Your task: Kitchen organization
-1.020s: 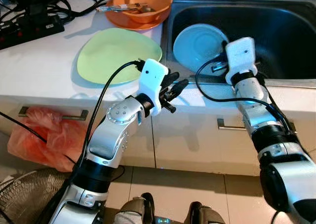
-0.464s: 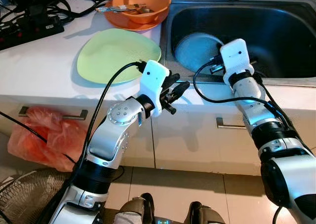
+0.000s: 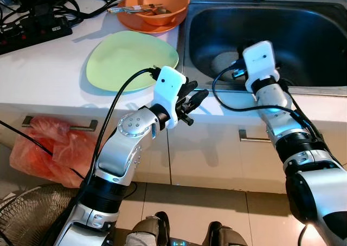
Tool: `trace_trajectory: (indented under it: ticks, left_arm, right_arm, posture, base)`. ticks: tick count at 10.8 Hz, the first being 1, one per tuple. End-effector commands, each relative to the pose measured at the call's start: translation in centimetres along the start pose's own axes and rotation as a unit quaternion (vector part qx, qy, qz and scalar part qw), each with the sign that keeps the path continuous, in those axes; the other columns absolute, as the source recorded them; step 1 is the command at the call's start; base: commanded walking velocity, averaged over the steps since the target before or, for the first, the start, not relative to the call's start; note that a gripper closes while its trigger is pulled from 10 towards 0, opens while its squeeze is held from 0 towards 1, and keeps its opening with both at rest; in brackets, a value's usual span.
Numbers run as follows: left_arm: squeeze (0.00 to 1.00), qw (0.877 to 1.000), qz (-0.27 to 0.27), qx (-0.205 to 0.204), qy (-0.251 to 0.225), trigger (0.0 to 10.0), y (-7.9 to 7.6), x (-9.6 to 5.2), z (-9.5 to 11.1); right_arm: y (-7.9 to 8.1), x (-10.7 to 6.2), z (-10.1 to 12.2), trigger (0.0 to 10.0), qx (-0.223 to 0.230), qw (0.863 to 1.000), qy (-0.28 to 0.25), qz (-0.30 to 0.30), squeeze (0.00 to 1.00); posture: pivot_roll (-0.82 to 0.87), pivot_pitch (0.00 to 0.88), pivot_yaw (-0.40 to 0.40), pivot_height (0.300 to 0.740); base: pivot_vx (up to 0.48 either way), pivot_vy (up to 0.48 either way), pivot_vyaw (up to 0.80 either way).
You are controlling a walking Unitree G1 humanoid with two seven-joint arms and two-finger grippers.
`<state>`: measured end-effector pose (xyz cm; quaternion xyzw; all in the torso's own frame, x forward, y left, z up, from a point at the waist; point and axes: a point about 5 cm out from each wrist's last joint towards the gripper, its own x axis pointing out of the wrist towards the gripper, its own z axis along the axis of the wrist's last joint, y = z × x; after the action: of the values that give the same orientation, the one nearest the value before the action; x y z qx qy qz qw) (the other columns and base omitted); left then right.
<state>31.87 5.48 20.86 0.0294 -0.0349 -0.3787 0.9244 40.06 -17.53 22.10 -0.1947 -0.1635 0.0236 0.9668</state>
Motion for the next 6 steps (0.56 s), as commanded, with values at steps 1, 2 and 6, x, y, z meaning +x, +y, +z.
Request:
trace_trajectory:
  ticks: [1, 2, 6]
  left_arm:
    - [0.0, 1.0, 0.0, 0.005, 0.0, 10.0, -0.1, -0.2, 0.0]
    - [0.0, 1.0, 0.006, 0.006, -0.006, 10.0, 0.0, -0.2, 0.0]
    - [0.0, 0.999, 0.034, 0.013, -0.031, 10.0, 0.5, 0.1, 0.6]
  right_arm:
    - [-1.1, 0.7, 1.6, 10.0, 0.036, 0.999, -0.031, -0.026, 0.0]
    - [-2.0, 1.0, 2.6, 10.0, 0.057, 0.996, -0.054, -0.049, 0.0]
    - [-3.3, 0.7, 5.3, 10.0, 0.133, 0.98, -0.122, -0.088, 0.0]
  posture:
    - [0.11, 0.195, 0.072, 0.74]
    - [0.11, 0.194, 0.072, 0.74]
    - [0.09, 0.196, 0.069, 0.74]
  base:
    - [0.0, 0.0, 0.0]
    - [0.0, 0.0, 0.0]
    - [0.0, 0.0, 0.0]
